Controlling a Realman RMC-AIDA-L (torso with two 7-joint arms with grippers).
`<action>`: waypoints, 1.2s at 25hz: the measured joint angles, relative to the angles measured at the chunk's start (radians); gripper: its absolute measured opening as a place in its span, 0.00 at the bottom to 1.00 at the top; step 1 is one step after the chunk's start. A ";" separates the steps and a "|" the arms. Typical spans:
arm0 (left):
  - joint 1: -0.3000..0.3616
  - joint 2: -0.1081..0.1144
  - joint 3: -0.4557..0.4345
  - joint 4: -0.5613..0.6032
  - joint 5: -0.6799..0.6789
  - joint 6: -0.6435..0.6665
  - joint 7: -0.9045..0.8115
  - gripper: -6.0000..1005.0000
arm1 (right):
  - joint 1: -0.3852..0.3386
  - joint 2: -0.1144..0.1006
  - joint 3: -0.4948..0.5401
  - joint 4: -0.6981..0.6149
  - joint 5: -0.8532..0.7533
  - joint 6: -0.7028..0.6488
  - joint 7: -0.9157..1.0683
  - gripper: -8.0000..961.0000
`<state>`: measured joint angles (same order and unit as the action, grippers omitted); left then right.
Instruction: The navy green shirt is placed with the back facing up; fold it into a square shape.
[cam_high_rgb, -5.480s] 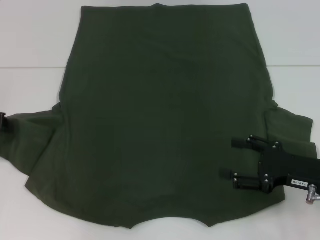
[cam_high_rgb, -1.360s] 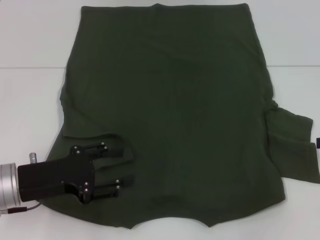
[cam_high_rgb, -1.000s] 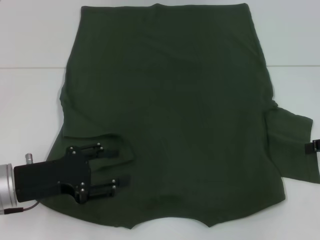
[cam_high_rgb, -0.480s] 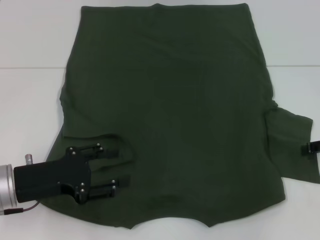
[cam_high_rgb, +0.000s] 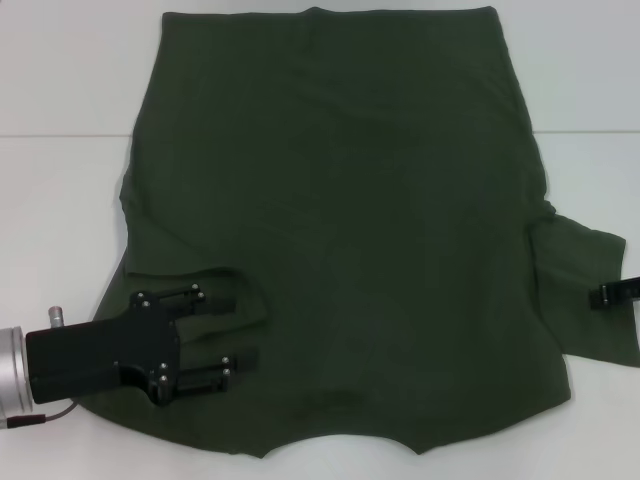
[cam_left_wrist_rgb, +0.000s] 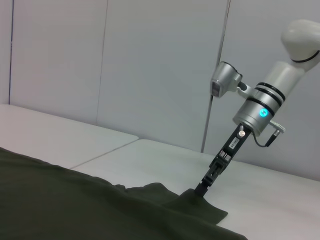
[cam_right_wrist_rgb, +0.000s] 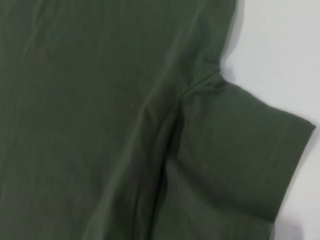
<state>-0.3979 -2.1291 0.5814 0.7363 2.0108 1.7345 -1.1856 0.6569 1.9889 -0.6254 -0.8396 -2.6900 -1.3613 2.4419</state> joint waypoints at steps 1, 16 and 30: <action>0.000 0.000 0.000 0.000 0.000 0.000 0.000 0.72 | 0.001 0.001 -0.004 0.005 0.000 0.005 0.001 0.95; 0.001 0.000 0.000 0.000 -0.001 0.000 0.000 0.72 | 0.020 -0.002 -0.023 0.045 -0.001 0.036 0.006 0.89; 0.001 0.000 -0.002 0.000 -0.001 0.003 0.000 0.72 | 0.021 -0.004 -0.059 0.047 -0.002 0.042 0.010 0.47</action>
<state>-0.3972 -2.1291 0.5798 0.7363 2.0094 1.7376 -1.1858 0.6781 1.9853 -0.6841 -0.7928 -2.6922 -1.3189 2.4515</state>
